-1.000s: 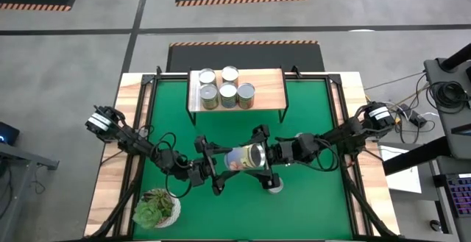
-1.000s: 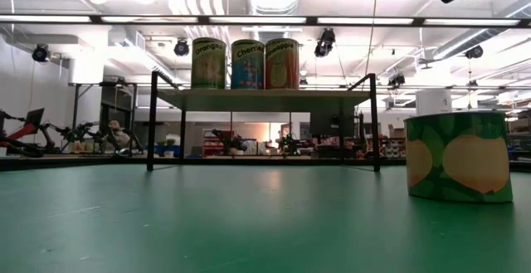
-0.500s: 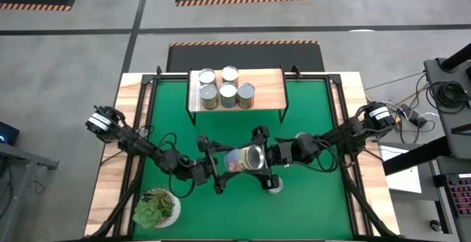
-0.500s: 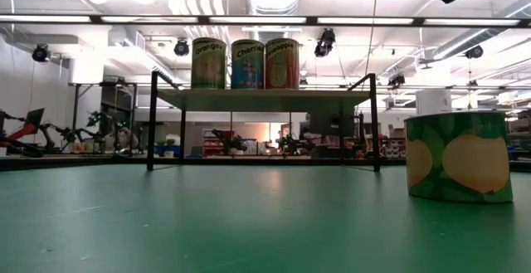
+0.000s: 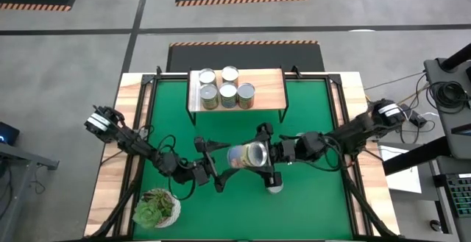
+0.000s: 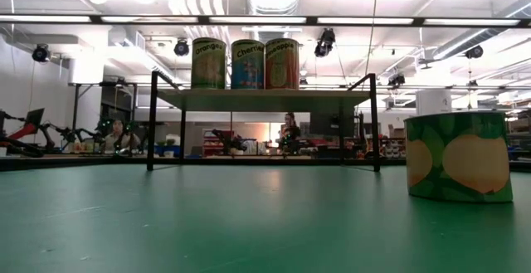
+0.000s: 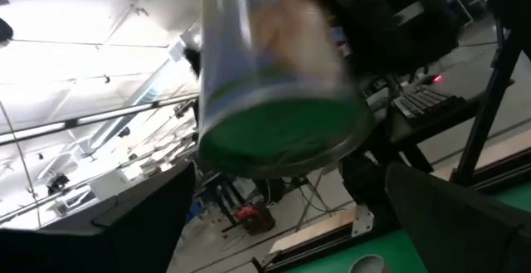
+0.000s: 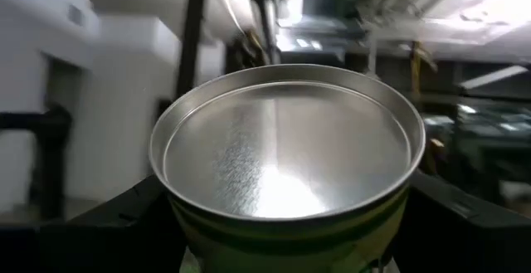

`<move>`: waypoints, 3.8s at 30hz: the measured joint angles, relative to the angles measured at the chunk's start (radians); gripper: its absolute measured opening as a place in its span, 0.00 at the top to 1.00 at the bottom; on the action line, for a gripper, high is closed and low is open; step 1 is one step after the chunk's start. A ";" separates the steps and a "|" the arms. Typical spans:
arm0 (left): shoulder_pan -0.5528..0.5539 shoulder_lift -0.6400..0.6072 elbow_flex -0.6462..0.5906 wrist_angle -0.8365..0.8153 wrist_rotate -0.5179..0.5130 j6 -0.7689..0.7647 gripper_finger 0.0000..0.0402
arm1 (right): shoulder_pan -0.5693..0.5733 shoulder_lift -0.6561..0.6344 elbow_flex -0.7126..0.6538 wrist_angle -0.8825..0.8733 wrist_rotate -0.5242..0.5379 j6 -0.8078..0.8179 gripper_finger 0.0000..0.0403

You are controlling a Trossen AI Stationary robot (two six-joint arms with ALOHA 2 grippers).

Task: Pick and place cans onto a shelf
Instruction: Put the canned peaches on the shelf

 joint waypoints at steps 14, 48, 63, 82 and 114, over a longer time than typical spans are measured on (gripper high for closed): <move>0.009 -0.186 0.001 -0.088 -0.105 0.058 0.08 | -0.090 -0.306 0.287 -1.022 0.257 -0.030 0.25; 0.172 -0.820 -0.165 -0.961 0.424 -0.444 0.45 | -0.709 -0.314 0.354 -1.390 -0.146 0.044 0.25; 0.178 -0.972 -0.336 -0.785 0.195 -0.371 0.53 | -0.909 -0.319 0.081 -1.033 -0.355 0.097 0.25; 0.178 -0.963 -0.306 -0.779 0.189 -0.269 0.53 | -0.964 -0.095 -0.004 -0.782 -0.383 0.159 0.25; 0.178 -0.964 -0.306 -0.777 0.186 -0.250 0.53 | -0.964 -0.205 0.065 -0.988 -0.426 0.186 0.12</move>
